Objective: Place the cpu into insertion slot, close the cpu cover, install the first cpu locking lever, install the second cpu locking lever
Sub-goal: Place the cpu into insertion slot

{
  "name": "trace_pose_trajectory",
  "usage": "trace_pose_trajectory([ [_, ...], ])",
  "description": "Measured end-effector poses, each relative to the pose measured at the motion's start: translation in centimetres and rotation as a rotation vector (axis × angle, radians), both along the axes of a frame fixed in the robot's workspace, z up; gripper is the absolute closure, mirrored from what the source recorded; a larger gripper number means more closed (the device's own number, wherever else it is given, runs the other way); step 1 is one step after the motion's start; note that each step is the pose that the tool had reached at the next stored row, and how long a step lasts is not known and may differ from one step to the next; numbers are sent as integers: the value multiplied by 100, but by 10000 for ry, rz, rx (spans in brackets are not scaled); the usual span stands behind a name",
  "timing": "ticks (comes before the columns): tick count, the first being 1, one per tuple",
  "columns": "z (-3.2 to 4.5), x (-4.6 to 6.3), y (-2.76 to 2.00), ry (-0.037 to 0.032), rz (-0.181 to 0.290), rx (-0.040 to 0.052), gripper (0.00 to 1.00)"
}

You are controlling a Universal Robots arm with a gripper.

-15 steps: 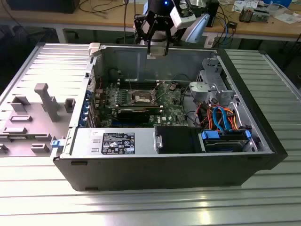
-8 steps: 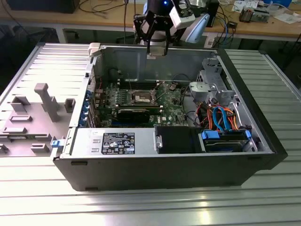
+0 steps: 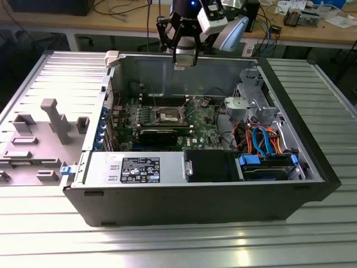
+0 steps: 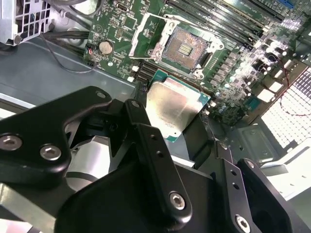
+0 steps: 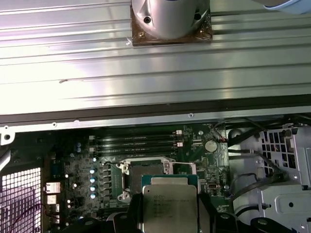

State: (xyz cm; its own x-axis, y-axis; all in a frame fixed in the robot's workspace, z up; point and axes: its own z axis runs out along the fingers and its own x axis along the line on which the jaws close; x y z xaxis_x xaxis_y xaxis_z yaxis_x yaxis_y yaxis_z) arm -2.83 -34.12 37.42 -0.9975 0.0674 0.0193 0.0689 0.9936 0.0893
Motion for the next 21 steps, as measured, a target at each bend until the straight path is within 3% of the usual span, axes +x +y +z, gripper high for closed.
trace_pose_trajectory([
  [13,-5,-37,0,0,-973,0,45],
  [21,-5,-42,0,0,-1064,0,45],
])
